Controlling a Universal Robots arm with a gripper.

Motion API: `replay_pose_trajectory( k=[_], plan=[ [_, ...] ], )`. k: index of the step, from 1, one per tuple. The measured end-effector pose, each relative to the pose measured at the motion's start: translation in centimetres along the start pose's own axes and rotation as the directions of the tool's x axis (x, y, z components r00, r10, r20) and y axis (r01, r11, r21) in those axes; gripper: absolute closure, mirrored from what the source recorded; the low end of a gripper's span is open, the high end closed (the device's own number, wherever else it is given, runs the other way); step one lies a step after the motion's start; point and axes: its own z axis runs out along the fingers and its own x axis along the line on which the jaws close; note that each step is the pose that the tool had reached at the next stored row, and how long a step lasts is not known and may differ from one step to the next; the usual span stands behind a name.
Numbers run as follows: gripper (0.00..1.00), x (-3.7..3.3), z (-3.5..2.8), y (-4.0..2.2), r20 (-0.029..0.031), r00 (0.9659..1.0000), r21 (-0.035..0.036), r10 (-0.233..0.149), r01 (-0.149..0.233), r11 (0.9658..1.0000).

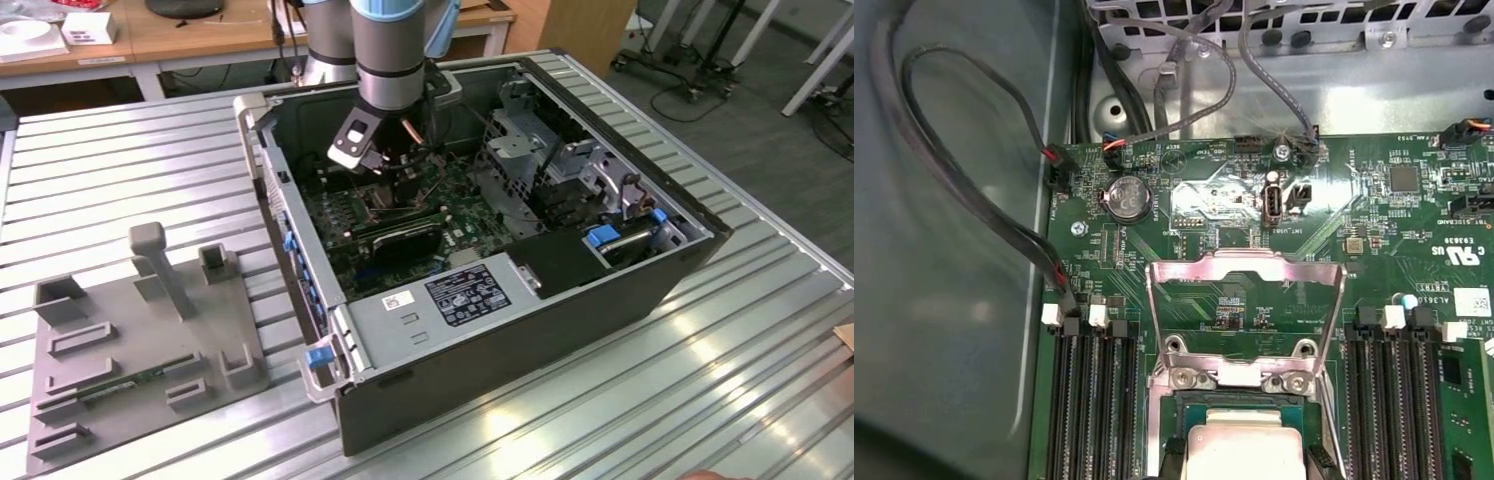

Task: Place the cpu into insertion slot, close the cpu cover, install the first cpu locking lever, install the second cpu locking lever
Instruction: 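Place the cpu into insertion slot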

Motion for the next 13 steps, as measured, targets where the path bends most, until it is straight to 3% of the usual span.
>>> replay_pose_trajectory(
  k=[13],
  plan=[
    [0.46, 0.04, 0.25, -0.07, -0.0001, 1.0000, 0.0000, 0.000, 0.000, 1.0000]
  ],
)
